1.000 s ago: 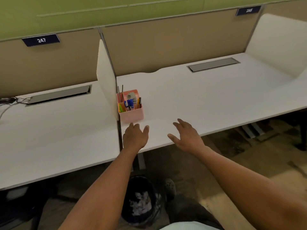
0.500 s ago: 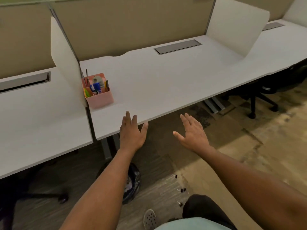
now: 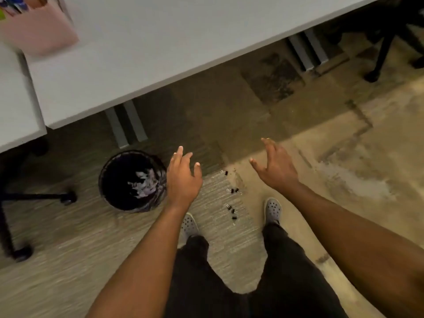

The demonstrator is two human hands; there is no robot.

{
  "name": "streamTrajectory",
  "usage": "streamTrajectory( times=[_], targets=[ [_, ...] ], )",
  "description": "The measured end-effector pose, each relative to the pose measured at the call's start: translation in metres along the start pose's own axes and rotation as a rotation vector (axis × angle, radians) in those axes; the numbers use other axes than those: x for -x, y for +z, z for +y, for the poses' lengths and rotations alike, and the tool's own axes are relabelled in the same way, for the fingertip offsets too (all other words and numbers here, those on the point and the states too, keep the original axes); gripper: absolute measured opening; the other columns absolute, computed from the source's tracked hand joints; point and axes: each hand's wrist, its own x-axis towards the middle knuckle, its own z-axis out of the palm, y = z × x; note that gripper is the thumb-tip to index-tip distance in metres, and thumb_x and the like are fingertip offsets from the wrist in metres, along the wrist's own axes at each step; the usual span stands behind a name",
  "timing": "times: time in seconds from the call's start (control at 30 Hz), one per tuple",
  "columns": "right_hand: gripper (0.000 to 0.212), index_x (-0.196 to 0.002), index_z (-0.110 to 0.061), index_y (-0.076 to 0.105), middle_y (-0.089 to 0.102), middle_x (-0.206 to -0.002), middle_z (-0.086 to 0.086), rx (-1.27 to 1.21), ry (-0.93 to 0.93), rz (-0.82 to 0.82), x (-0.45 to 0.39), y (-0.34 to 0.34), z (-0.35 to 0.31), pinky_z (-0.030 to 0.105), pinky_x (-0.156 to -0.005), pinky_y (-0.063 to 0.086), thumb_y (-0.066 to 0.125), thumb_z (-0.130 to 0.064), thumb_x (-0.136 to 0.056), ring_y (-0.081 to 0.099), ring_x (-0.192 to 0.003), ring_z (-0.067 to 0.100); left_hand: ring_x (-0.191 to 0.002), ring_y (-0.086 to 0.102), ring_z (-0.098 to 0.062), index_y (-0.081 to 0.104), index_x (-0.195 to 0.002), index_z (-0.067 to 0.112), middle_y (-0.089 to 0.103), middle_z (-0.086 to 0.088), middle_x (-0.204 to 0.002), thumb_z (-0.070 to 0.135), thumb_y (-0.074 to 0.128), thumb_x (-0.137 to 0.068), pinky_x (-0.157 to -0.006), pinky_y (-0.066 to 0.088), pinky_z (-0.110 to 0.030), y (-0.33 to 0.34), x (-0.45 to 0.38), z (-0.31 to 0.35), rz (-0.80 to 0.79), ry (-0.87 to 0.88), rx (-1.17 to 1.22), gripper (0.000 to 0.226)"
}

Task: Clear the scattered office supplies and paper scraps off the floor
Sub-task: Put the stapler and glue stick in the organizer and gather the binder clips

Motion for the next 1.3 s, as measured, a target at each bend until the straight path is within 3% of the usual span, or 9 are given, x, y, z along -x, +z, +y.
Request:
streamTrajectory(
  times=[0.13, 0.23, 0.53, 0.7, 0.83, 0.97, 1.03, 1.2, 1.3],
  targets=[
    [0.04, -0.117, -0.012, 0.055, 0.057, -0.126, 0.01, -0.085, 0.086, -0.108, -0.007, 0.072, 0.075, 0.038, -0.096, 0.043, 0.057, -0.04, -0.09, 0.049, -0.12, 0.028, -0.14, 0.034, -0.016, 0.061, -0.124, 0.017, 0.04, 0.001, -0.152, 0.022, 0.051, -0.096, -0.113, 0.028, -0.031, 0.101, 0.021, -0.027, -0.087, -0.105, 0.125, 0.03],
    [0.025, -0.106, -0.015, 0.06, 0.061, -0.117, 0.005, -0.108, 0.159, -0.209, -0.005, 0.142, 0.119, 0.032, -0.085, 0.044, 0.059, -0.033, -0.089, 0.053, -0.111, 0.025, -0.136, 0.039, -0.014, 0.064, -0.118, 0.017, 0.049, 0.002, -0.145, 0.017, 0.05, -0.095, -0.114, 0.032, -0.036, 0.174, 0.022, -0.054, -0.134, -0.149, 0.173, 0.027],
    [0.019, -0.108, -0.009, 0.061, 0.065, -0.104, 0.011, -0.175, 0.172, -0.456, -0.018, 0.372, 0.208, 0.036, -0.074, 0.053, 0.057, -0.019, -0.092, 0.063, -0.084, 0.027, -0.121, 0.054, -0.026, 0.065, -0.116, 0.008, 0.062, -0.008, -0.126, 0.01, 0.055, -0.09, -0.106, 0.041, -0.036, 0.377, -0.016, -0.166, -0.311, -0.137, 0.038, 0.029],
    [0.022, -0.114, -0.013, 0.057, 0.063, -0.108, 0.008, -0.203, 0.197, -0.412, -0.043, 0.479, 0.246, 0.026, -0.072, 0.049, 0.058, -0.018, -0.092, 0.062, -0.085, 0.02, -0.124, 0.051, -0.029, 0.058, -0.127, 0.011, 0.058, -0.01, -0.133, 0.01, 0.053, -0.09, -0.105, 0.039, -0.035, 0.467, -0.06, -0.233, -0.444, 0.013, -0.125, 0.038],
    [0.039, -0.127, -0.013, 0.048, 0.052, -0.124, 0.008, -0.077, 0.039, -0.335, -0.066, 0.541, 0.261, 0.026, -0.083, 0.045, 0.059, -0.023, -0.091, 0.052, -0.108, 0.021, -0.141, 0.031, -0.028, 0.046, -0.14, 0.02, 0.036, -0.009, -0.154, 0.014, 0.048, -0.096, -0.116, 0.029, -0.039, 0.516, -0.107, -0.257, -0.445, 0.142, -0.218, 0.045],
    [0.047, -0.131, -0.015, 0.044, 0.045, -0.129, 0.008, -0.083, -0.016, -0.233, -0.087, 0.574, 0.259, 0.024, -0.09, 0.042, 0.063, -0.023, -0.089, 0.046, -0.113, 0.018, -0.145, 0.021, -0.034, 0.039, -0.143, 0.026, 0.016, -0.005, -0.161, 0.017, 0.049, -0.097, -0.117, 0.027, -0.048, 0.553, -0.153, -0.25, -0.433, 0.328, -0.329, 0.048],
    [0.043, -0.129, -0.016, 0.049, 0.046, -0.126, 0.008, -0.091, -0.037, -0.198, -0.093, 0.583, 0.257, 0.022, -0.09, 0.042, 0.064, -0.021, -0.089, 0.045, -0.111, 0.017, -0.143, 0.023, -0.036, 0.046, -0.138, 0.023, 0.019, -0.008, -0.16, 0.016, 0.052, -0.096, -0.115, 0.03, -0.05, 0.567, -0.169, -0.244, -0.431, 0.385, -0.369, 0.043],
    [0.022, -0.115, -0.009, 0.058, 0.051, -0.115, 0.009, -0.101, -0.055, -0.127, -0.097, 0.587, 0.257, 0.028, -0.079, 0.053, 0.056, -0.009, -0.093, 0.05, -0.099, 0.017, -0.122, 0.044, -0.031, 0.058, -0.114, 0.005, 0.047, -0.015, -0.132, 0.005, 0.05, -0.093, -0.094, 0.041, -0.036, 0.585, -0.18, -0.237, -0.369, 0.433, -0.447, 0.022],
    [0.021, -0.109, -0.01, 0.058, 0.053, -0.11, 0.007, -0.254, 0.008, -0.076, -0.1, 0.581, 0.258, 0.02, -0.071, 0.045, 0.057, -0.016, -0.089, 0.05, -0.091, 0.014, -0.108, 0.053, -0.026, 0.063, -0.103, 0.007, 0.055, -0.014, -0.118, 0.008, 0.049, -0.093, -0.084, 0.043, -0.03, 0.58, -0.172, -0.236, -0.335, 0.304, -0.289, 0.017]
  ],
)
